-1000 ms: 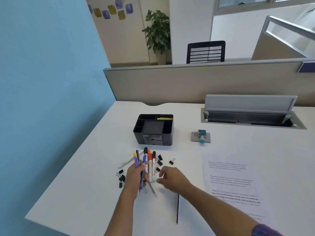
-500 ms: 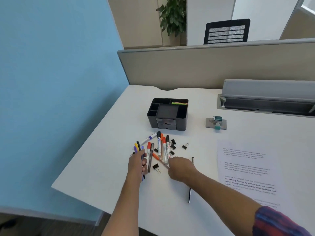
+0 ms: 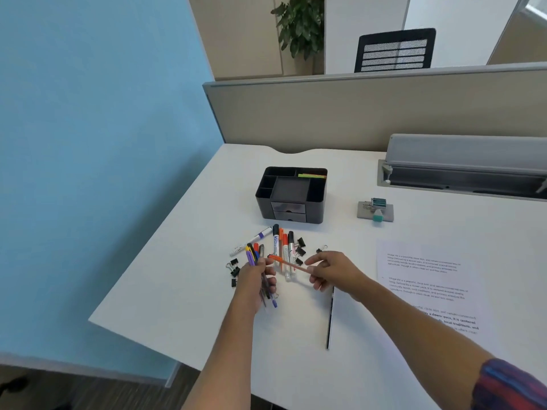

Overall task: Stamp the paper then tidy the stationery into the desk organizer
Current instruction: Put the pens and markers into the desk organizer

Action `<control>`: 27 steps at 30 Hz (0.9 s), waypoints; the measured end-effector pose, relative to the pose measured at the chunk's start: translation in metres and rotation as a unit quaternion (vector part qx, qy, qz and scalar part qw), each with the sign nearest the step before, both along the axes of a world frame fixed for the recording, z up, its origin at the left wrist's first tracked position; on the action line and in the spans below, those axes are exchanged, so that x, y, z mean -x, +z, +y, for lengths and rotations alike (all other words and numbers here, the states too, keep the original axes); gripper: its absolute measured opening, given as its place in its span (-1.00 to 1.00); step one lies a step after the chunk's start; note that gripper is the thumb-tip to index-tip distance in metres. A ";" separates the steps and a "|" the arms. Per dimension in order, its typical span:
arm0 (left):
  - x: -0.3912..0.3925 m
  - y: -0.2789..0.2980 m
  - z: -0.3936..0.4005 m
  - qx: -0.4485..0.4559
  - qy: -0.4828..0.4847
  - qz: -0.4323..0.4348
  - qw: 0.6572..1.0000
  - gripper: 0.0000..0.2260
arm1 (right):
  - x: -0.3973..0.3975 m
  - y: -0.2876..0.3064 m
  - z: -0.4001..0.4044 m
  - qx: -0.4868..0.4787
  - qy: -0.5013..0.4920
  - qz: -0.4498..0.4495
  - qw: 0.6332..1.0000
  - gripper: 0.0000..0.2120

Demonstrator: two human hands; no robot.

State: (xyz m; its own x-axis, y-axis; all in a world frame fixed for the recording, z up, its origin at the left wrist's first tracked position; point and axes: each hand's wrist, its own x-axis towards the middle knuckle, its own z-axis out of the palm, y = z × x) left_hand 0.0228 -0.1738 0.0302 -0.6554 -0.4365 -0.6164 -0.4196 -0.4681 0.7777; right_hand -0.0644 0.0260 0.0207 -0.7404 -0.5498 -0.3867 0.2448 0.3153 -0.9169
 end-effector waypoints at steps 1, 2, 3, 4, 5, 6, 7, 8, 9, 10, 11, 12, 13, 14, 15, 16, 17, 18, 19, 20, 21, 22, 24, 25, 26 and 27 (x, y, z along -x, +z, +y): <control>0.001 0.001 0.002 -0.009 0.003 0.012 1.000 -0.76 | 0.000 0.002 0.003 0.020 -0.007 -0.010 1.000 -0.82; 0.003 0.002 0.004 -0.019 0.005 0.026 0.999 -0.77 | 0.000 0.004 0.005 0.039 -0.012 -0.016 0.999 -0.81; 0.004 0.002 0.007 -0.028 0.006 0.038 0.999 -0.77 | 0.000 0.007 0.006 0.055 -0.014 -0.018 0.998 -0.80; 0.006 0.003 0.009 -0.034 0.007 0.047 0.998 -0.77 | -0.001 0.009 0.005 0.064 -0.011 -0.016 0.998 -0.79; 0.009 0.003 0.012 -0.038 0.008 0.055 0.998 -0.76 | -0.002 0.012 0.004 0.068 -0.001 -0.010 0.998 -0.78; 0.012 0.004 0.016 -0.042 0.008 0.065 0.997 -0.76 | -0.003 0.015 0.001 0.067 0.013 -0.001 0.998 -0.78; 0.015 0.006 0.019 -0.044 0.004 0.078 0.996 -0.74 | -0.004 0.018 -0.003 0.063 0.028 0.010 0.998 -0.78; 0.018 0.008 0.022 -0.042 -0.006 0.092 0.995 -0.72 | -0.006 0.020 -0.008 0.059 0.043 0.021 0.997 -0.78; 0.021 0.010 0.025 -0.029 -0.019 0.103 0.994 -0.71 | -0.007 0.022 -0.012 0.053 0.056 0.034 0.996 -0.80; 0.024 0.012 0.028 -0.006 -0.035 0.105 0.994 -0.69 | -0.008 0.023 -0.017 0.047 0.065 0.047 0.996 -0.81; 0.027 0.014 0.031 0.023 -0.047 0.099 0.994 -0.68 | -0.009 0.024 -0.021 0.043 0.070 0.061 0.995 -0.83; 0.030 0.016 0.032 0.052 -0.054 0.090 0.993 -0.67 | -0.008 0.025 -0.024 0.039 0.070 0.074 0.994 -0.84; 0.032 0.017 0.032 0.076 -0.057 0.080 0.992 -0.66 | -0.008 0.025 -0.026 0.033 0.069 0.084 0.994 -0.86; 0.035 0.018 0.032 0.090 -0.058 0.075 0.991 -0.65 | -0.006 0.025 -0.027 0.026 0.067 0.091 0.993 -0.88; 0.037 0.019 0.030 0.095 -0.061 0.074 0.991 -0.64 | -0.005 0.026 -0.028 0.016 0.068 0.098 0.993 -0.88; 0.039 0.020 0.028 0.095 -0.065 0.075 0.991 -0.63 | -0.003 0.026 -0.028 0.005 0.070 0.106 0.992 -0.86; 0.040 0.020 0.026 0.098 -0.069 0.073 0.990 -0.62 | -0.001 0.027 -0.028 -0.005 0.069 0.116 0.991 -0.84; 0.042 0.020 0.024 0.106 -0.069 0.068 0.990 -0.63 | 0.001 0.028 -0.028 -0.013 0.061 0.129 0.990 -0.82; 0.044 0.020 0.021 0.117 -0.068 0.061 0.989 -0.64 | 0.002 0.030 -0.028 -0.014 0.046 0.143 0.989 -0.80; 0.045 0.019 0.020 0.126 -0.068 0.054 0.988 -0.65 | 0.004 0.032 -0.027 -0.008 0.024 0.156 0.987 -0.78; 0.047 0.019 0.019 0.131 -0.074 0.054 0.987 -0.66 | 0.006 0.034 -0.027 0.006 -0.001 0.167 0.986 -0.75; 0.048 0.019 0.018 0.135 -0.088 0.057 0.985 -0.66 | 0.008 0.037 -0.028 0.026 -0.025 0.173 0.984 -0.73; 0.048 0.020 0.019 0.169 -0.121 0.057 0.976 -0.67 | 0.011 0.043 -0.030 0.068 -0.058 0.163 0.983 -0.65; 0.049 0.021 0.019 0.198 -0.139 0.055 0.969 -0.67 | 0.013 0.047 -0.032 0.082 -0.065 0.152 0.983 -0.58; 0.049 0.023 0.020 0.228 -0.160 0.055 0.959 -0.69 | 0.014 0.050 -0.034 0.086 -0.064 0.144 0.984 -0.50; 0.050 0.024 0.020 0.256 -0.188 0.056 0.946 -0.69 | 0.016 0.053 -0.037 0.079 -0.057 0.143 0.985 -0.43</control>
